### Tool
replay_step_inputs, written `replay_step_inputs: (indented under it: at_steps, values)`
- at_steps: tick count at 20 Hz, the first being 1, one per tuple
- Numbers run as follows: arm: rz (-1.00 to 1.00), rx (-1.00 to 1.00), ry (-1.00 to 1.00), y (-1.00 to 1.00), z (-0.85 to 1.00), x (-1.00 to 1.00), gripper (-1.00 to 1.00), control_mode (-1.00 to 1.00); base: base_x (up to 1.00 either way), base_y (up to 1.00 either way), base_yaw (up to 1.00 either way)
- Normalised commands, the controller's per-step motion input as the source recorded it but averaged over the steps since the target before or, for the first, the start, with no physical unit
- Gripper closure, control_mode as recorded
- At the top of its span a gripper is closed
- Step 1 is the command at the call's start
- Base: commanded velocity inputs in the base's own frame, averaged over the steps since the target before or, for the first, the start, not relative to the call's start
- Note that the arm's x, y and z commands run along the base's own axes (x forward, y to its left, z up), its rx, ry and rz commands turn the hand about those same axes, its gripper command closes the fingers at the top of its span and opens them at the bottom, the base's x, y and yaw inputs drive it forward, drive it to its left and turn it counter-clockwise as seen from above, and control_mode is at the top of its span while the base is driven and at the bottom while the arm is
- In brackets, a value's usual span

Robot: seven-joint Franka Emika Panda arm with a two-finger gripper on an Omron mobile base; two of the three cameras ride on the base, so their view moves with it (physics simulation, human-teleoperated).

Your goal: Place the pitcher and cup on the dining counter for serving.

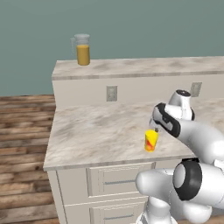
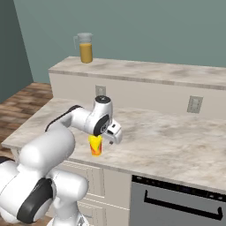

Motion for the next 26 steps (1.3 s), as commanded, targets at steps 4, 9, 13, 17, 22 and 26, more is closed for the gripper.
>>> replay_step_inputs:
  at_steps: [4, 9, 13, 17, 22, 26]
  values:
    - [0.00, 0.00, 0.00, 0.00, -0.11, 0.33, -1.00, -1.00, 0.00, 0.00, 0.00]
    - [0.00, 0.00, 0.00, 0.00, -0.37, 0.04, -1.00, -1.00, 0.00, 0.00, 0.00]
    - [0.00, 0.00, 0.00, 0.00, -0.45, 0.00, -1.00, -1.00, 0.00, 0.00, 0.00]
    - [0.00, 0.00, 0.00, 0.00, -0.36, 0.01, -1.00, -1.00, 0.00, 0.00, 0.00]
    - [0.00, 0.00, 0.00, 0.00, -0.34, 0.08, -1.00, -1.00, 0.00, 0.00, 0.00]
    - [0.00, 0.00, 0.05, 0.00, -0.31, 0.08, -1.00, -1.00, 0.00, 0.00, 0.00]
